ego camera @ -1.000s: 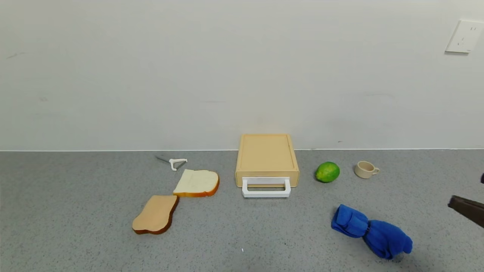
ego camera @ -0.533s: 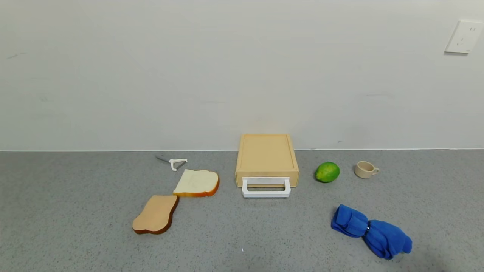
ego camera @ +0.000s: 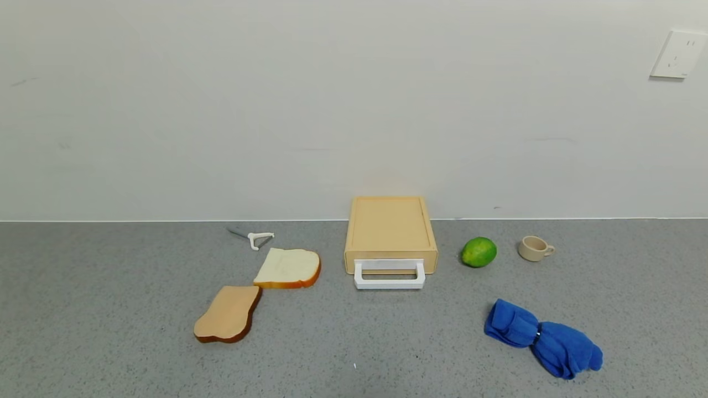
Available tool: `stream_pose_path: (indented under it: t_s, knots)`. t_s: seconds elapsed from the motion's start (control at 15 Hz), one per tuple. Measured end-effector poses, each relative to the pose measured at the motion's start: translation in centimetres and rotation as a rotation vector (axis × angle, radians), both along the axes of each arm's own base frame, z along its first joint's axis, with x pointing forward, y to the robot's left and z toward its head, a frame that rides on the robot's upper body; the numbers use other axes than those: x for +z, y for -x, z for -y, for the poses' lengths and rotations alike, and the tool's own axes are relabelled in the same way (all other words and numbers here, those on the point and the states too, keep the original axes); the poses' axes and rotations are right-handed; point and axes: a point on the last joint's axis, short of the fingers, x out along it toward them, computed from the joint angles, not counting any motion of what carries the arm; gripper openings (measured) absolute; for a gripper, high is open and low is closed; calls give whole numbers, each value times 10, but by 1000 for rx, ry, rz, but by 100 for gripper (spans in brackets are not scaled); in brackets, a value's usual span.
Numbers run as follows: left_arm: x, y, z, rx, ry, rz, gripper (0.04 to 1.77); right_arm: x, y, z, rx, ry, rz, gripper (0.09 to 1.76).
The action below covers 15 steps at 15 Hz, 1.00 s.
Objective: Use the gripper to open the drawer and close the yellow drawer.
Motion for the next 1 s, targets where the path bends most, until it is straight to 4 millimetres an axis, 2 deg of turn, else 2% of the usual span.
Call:
stream_pose_path:
  t_s: [0.2, 0.33, 0.6, 1.0]
  knots:
    - [0, 0, 0, 0, 0, 0, 172, -24, 9, -1, 6, 0, 45, 171]
    - [0, 0, 0, 0, 0, 0, 172, -38, 5, -1, 4, 0, 89, 171]
    - [0, 0, 0, 0, 0, 0, 172, -68, -19, -1, 1, 1, 141, 171]
    - [0, 0, 0, 0, 0, 0, 172, -115, -44, -1, -8, 88, 74, 171]
